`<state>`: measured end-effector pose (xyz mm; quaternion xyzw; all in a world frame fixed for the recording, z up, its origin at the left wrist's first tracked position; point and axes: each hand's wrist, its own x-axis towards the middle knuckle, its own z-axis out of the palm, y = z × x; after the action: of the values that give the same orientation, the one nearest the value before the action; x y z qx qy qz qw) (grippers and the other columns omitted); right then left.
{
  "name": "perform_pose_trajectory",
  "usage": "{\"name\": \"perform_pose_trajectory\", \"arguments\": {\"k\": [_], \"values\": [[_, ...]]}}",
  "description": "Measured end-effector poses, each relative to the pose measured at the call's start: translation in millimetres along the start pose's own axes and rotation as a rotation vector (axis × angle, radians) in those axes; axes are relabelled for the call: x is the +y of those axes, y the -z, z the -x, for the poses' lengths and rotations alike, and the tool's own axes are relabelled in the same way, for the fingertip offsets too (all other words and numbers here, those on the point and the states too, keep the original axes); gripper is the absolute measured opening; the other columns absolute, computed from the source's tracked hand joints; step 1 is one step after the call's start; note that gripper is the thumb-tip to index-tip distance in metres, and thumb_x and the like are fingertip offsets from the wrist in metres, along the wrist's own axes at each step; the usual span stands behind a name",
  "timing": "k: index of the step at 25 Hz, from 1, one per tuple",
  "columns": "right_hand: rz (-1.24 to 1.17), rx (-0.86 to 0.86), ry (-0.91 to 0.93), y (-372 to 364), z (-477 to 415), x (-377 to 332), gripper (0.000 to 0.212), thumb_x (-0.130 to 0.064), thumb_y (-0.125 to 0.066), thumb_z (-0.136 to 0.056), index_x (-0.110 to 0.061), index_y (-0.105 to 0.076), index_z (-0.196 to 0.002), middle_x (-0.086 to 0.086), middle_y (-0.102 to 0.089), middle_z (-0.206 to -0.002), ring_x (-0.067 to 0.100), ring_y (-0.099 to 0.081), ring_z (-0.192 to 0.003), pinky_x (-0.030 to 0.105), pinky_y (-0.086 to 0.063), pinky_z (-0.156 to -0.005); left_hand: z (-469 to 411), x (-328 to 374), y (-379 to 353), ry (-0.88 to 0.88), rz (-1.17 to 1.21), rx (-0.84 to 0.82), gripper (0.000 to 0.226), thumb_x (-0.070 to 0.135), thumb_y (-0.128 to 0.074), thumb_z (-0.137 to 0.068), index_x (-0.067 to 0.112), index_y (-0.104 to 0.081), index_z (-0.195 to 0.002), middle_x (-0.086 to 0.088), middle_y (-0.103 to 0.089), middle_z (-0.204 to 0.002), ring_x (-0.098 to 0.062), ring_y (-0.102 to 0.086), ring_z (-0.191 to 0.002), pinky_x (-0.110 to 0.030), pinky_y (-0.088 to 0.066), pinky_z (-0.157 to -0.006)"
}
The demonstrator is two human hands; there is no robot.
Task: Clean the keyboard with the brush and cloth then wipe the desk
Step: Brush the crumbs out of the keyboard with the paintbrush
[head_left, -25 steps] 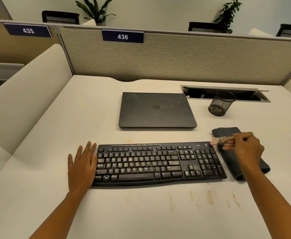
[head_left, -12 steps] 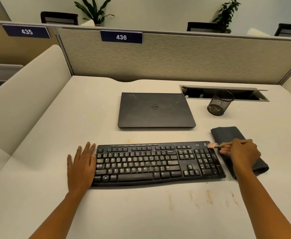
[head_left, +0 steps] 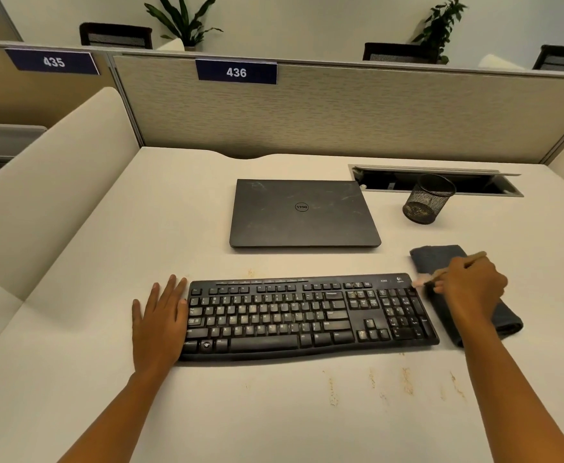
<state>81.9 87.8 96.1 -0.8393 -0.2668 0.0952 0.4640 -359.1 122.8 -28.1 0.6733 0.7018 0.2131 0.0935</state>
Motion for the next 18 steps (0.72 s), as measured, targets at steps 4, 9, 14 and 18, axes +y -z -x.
{"name": "perform_pose_trajectory", "arguments": {"k": [4, 9, 14, 18], "values": [[0.056, -0.09, 0.115, -5, -2, 1, 0.033, -0.018, -0.042, -0.098, 0.0, -0.059, -0.075, 0.015, -0.064, -0.065, 0.027, -0.062, -0.055, 0.028, -0.056, -0.061, -1, -1, -1, 0.033, 0.022, 0.014, 0.048, 0.023, -0.032, -0.106, 0.023, -0.027, -0.154, 0.003, -0.024, -0.16, -0.017, -0.017, -0.149, -0.043, -0.001, -0.121], [0.09, -0.109, 0.306, -12, 20, -23, 0.026, -0.014, -0.043, -0.1, -0.004, -0.057, -0.081, 0.003, -0.059, -0.066, 0.02, -0.06, -0.06, 0.035, -0.054, -0.056, -2, 2, 0, 0.072, 0.008, 0.026, 0.052, 0.015, -0.037, -0.103, 0.017, -0.028, -0.154, 0.001, -0.015, -0.162, -0.017, -0.016, -0.15, -0.04, -0.003, -0.121], [-0.16, -0.511, 0.401, -65, 96, -64, 0.017, -0.015, -0.05, -0.099, -0.011, -0.06, -0.086, 0.005, -0.063, -0.071, 0.019, -0.063, -0.059, 0.029, -0.055, -0.05, -2, 3, -1, 0.066, -0.024, 0.029, 0.05, 0.015, -0.039, -0.102, 0.015, -0.032, -0.152, -0.003, -0.018, -0.162, -0.02, -0.017, -0.149, -0.043, -0.006, -0.121], [-0.197, -0.731, 0.517, -115, 142, -88, 0.018, -0.019, -0.052, -0.097, -0.013, -0.065, -0.086, 0.0, -0.065, -0.075, 0.02, -0.062, -0.069, 0.038, -0.054, -0.058, -2, 4, 0, 0.088, 0.003, 0.07, 0.05, 0.015, -0.043, -0.1, 0.014, -0.038, -0.149, -0.006, -0.023, -0.161, -0.023, -0.021, -0.148, -0.042, -0.01, -0.121]]}}
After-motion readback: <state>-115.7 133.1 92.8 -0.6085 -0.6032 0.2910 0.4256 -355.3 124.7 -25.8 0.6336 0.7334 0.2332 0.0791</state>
